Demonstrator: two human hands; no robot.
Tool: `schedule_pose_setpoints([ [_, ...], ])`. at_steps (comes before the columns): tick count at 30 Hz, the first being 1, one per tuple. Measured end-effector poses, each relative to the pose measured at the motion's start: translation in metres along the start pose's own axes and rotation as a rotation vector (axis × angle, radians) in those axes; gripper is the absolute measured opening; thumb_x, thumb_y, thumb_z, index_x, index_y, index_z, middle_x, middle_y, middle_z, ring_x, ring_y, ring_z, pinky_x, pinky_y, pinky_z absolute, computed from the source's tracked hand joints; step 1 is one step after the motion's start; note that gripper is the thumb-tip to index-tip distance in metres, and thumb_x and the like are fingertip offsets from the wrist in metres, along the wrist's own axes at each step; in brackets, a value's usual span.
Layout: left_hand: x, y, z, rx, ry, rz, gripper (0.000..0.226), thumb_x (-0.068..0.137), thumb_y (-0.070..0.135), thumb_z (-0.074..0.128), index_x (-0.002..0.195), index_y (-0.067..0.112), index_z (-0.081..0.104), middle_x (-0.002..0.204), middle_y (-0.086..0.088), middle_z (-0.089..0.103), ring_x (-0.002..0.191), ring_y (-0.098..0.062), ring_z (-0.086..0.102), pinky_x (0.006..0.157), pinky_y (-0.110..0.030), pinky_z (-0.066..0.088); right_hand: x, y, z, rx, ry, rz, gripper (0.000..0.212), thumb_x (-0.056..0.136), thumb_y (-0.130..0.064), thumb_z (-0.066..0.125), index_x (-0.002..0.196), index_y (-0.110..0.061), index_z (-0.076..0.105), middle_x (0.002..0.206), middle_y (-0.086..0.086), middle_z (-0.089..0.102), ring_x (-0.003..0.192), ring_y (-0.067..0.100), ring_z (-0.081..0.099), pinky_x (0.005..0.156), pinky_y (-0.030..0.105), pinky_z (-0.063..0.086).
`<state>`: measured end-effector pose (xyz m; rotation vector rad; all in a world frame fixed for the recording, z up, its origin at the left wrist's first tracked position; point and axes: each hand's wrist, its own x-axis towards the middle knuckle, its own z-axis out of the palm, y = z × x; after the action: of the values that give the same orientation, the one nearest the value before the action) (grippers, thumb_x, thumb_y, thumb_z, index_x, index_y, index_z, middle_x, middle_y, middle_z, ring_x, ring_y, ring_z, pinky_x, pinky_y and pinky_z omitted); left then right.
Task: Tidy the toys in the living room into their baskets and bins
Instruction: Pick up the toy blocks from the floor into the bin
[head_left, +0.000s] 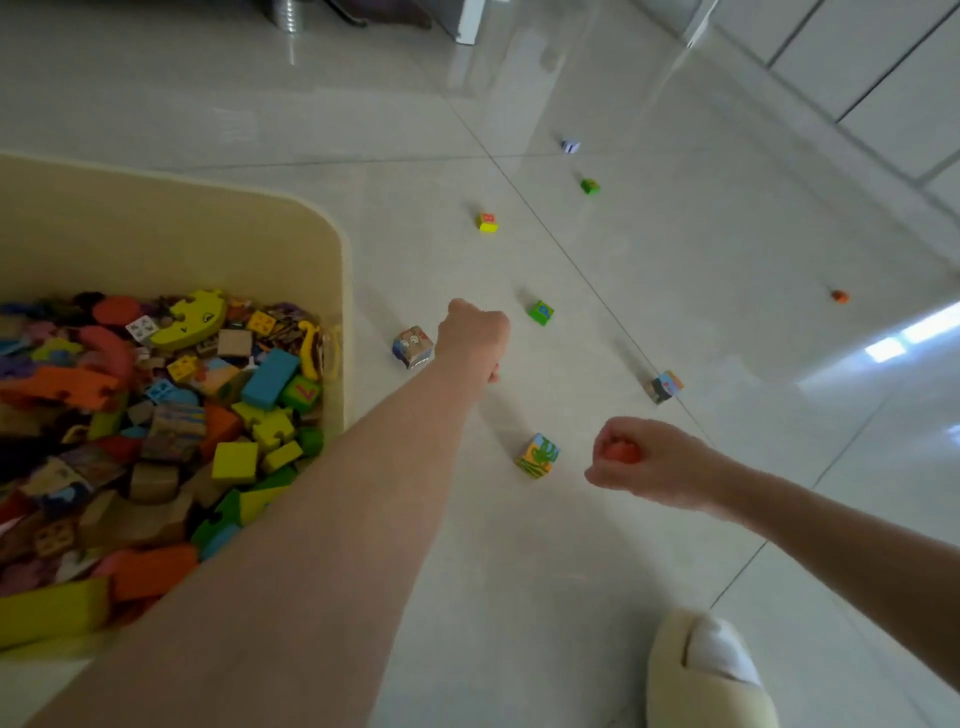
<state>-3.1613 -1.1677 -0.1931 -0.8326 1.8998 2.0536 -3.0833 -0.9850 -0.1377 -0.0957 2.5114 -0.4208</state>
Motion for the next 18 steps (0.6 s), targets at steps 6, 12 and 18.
schedule_pose_setpoints([
  [6,0.004,-0.001,-0.017,0.484,0.151,0.193,0.016,0.083,0.023,0.053,0.093,0.012,0.048,0.091,-0.008,0.054,0.097,-0.03,0.058,0.077,-0.03,0.042,0.054,0.004,0.024,-0.259,-0.038,-0.191,0.06,0.074,-0.044,0.071,0.126,-0.027,0.046,0.116,-0.001,0.043,0.107,0.021,0.054,0.092,0.029,0.042],
  [12,0.022,-0.018,-0.022,0.795,0.239,0.25,0.026,0.079,0.036,0.062,0.094,0.017,0.05,0.1,-0.007,0.061,0.095,-0.027,0.06,0.079,-0.029,0.041,0.103,0.024,0.058,-0.414,-0.025,-0.25,0.035,0.086,-0.037,0.057,0.118,-0.024,0.051,0.115,0.005,0.048,0.106,0.029,0.054,0.078,0.03,0.04],
  [18,0.041,-0.004,-0.025,1.066,0.292,0.28,0.043,0.081,0.044,0.06,0.115,0.018,0.052,0.121,-0.006,0.048,0.107,-0.024,0.055,0.084,-0.029,0.039,0.143,0.028,0.008,0.001,-0.06,-0.374,0.019,0.082,-0.028,0.064,0.1,-0.023,0.064,0.092,-0.001,0.063,0.084,0.018,0.06,0.075,0.024,0.045],
])
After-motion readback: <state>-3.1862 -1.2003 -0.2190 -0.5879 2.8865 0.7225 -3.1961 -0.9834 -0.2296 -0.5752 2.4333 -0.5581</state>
